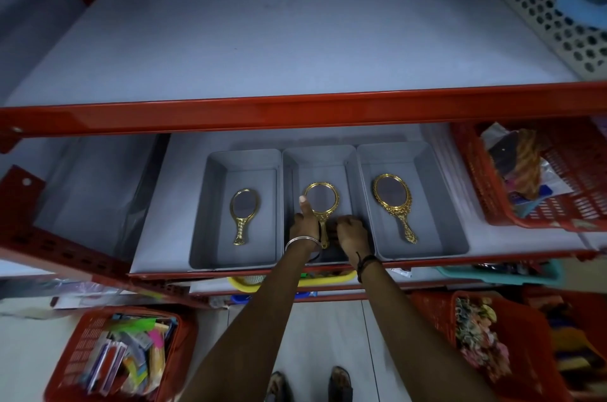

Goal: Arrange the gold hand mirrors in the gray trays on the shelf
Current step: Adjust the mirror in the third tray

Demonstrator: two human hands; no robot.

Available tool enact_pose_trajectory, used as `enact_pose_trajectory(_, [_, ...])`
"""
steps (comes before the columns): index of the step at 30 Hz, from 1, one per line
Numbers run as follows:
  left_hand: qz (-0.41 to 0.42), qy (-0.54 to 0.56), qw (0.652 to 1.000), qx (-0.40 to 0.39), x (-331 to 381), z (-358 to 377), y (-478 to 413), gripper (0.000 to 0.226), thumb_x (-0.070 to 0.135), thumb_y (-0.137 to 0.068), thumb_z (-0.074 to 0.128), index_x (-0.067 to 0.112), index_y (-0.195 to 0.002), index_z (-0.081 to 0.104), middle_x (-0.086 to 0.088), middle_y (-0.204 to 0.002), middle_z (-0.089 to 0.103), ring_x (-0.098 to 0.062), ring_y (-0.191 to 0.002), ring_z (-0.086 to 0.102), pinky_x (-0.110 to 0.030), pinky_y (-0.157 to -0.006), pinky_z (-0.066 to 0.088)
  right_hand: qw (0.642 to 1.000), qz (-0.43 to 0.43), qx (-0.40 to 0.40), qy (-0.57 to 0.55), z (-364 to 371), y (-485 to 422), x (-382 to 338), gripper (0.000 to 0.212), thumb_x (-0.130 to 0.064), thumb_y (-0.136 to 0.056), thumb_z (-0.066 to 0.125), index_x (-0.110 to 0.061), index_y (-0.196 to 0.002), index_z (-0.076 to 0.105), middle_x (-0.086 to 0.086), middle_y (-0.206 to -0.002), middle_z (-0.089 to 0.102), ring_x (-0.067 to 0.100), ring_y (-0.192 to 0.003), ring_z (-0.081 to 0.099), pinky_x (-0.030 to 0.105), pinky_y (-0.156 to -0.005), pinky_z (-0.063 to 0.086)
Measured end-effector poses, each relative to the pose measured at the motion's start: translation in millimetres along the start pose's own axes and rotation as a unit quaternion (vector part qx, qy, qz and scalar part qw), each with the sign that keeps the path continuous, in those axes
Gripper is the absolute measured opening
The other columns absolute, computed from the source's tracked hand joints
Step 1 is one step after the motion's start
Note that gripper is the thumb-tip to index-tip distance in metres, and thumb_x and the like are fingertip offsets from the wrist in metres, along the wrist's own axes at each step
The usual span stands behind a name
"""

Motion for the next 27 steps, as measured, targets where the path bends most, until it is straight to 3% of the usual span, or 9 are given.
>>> enact_pose_trajectory(8, [0.025, -0.03, 0.999, 0.035, 2, 2, 3, 0.104, 0.078, -0.08, 0.004, -0.001, -0.131, 0.049, -0.034, -0.129, 0.052, -0.047, -0.119, 0.053, -0.057, -0.104, 0.042, 1.0, -0.013, -0.013, -0.019, 3, 4, -2, 0.033, -0.018, -0.09, 0.04, -0.002, -0.097, 0.068, 0.018, -0.103, 0.071, 0.033, -0.097, 0.066, 0.045, -0.093, 0.053])
enact_pose_trajectory(11, [0.048, -0.052, 0.996, 0.051, 13, -4, 21, 0.092, 0.069, -0.087, 0.004, 0.001, -0.126, 0.052, -0.031, -0.121, 0.059, -0.042, -0.111, 0.059, -0.049, -0.1, 0.046, 0.999, -0.021, 0.015, -0.023, -3, 7, -4, 0.028, -0.018, -0.092, 0.04, -0.005, -0.083, 0.063, 0.02, -0.099, 0.069, 0.034, -0.095, 0.065, 0.049, -0.093, 0.052])
enact_pose_trajectory(13, [0.081, -0.064, 0.991, 0.086, 19, -10, 28, 0.08, 0.061, -0.094, 0.009, 0.0, -0.122, 0.053, -0.021, -0.115, 0.062, -0.036, -0.107, 0.059, -0.036, -0.089, 0.044, 0.997, -0.048, 0.038, -0.036, -13, 10, -8, 0.028, -0.018, -0.094, 0.039, -0.008, -0.078, 0.06, 0.019, -0.089, 0.062, 0.033, -0.087, 0.062, 0.054, -0.092, 0.051])
enact_pose_trajectory(16, [0.185, -0.032, 0.972, 0.141, 34, -10, 39, 0.063, 0.049, -0.099, 0.02, 0.001, -0.109, 0.059, -0.013, -0.096, 0.062, -0.029, -0.092, 0.06, -0.028, -0.073, 0.038, 0.983, -0.144, 0.062, -0.097, -38, 21, -22, 0.018, -0.016, -0.096, 0.044, -0.018, -0.084, 0.058, 0.011, -0.092, 0.061, 0.034, -0.096, 0.062, 0.049, -0.093, 0.051])
enact_pose_trajectory(19, [0.272, 0.035, 0.957, 0.098, 53, 15, 55, 0.046, 0.037, -0.101, 0.029, 0.01, -0.084, 0.061, -0.008, -0.074, 0.058, -0.016, -0.066, 0.054, -0.023, -0.06, 0.044, 0.964, -0.216, 0.097, -0.123, -77, 25, -31, 0.015, -0.014, -0.096, 0.045, -0.013, -0.099, 0.06, 0.011, -0.101, 0.064, 0.025, -0.097, 0.061, 0.039, -0.09, 0.049])
enact_pose_trajectory(21, [0.274, 0.05, 0.96, 0.03, 60, 45, 57, 0.045, 0.033, -0.102, 0.03, 0.006, -0.087, 0.063, -0.015, -0.075, 0.059, -0.027, -0.069, 0.056, -0.031, -0.069, 0.051, 0.959, -0.218, 0.152, -0.102, -108, 15, -29, 0.023, -0.013, -0.096, 0.044, -0.004, -0.108, 0.062, 0.016, -0.108, 0.066, 0.028, -0.099, 0.061, 0.035, -0.088, 0.048])
enact_pose_trajectory(24, [0.215, 0.034, 0.974, -0.071, 58, 93, 55, 0.048, 0.04, -0.102, 0.024, 0.013, -0.087, 0.061, -0.007, -0.084, 0.058, -0.021, -0.08, 0.055, -0.047, -0.089, 0.049, 0.96, -0.193, 0.184, -0.084, -139, -8, -23, 0.026, -0.011, -0.097, 0.043, 0.0, -0.112, 0.06, 0.022, -0.118, 0.064, 0.035, -0.111, 0.058, 0.032, -0.088, 0.043])
enact_pose_trajectory(27, [0.208, -0.056, 0.97, -0.111, 55, 129, 49, 0.058, 0.047, -0.1, 0.014, 0.013, -0.115, 0.059, -0.018, -0.125, 0.06, -0.021, -0.105, 0.054, -0.034, -0.099, 0.04, 0.975, -0.147, 0.157, -0.053, -158, -29, -19, 0.035, -0.011, -0.098, 0.039, 0.001, -0.128, 0.052, 0.019, -0.136, 0.054, 0.032, -0.124, 0.05, 0.028, -0.094, 0.037])
Point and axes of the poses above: each hand's wrist, its own y-axis away from the middle knuckle, its own z-axis out of the palm, x = y × z, the point moved 5 cm from there along -y, towards the middle knuckle
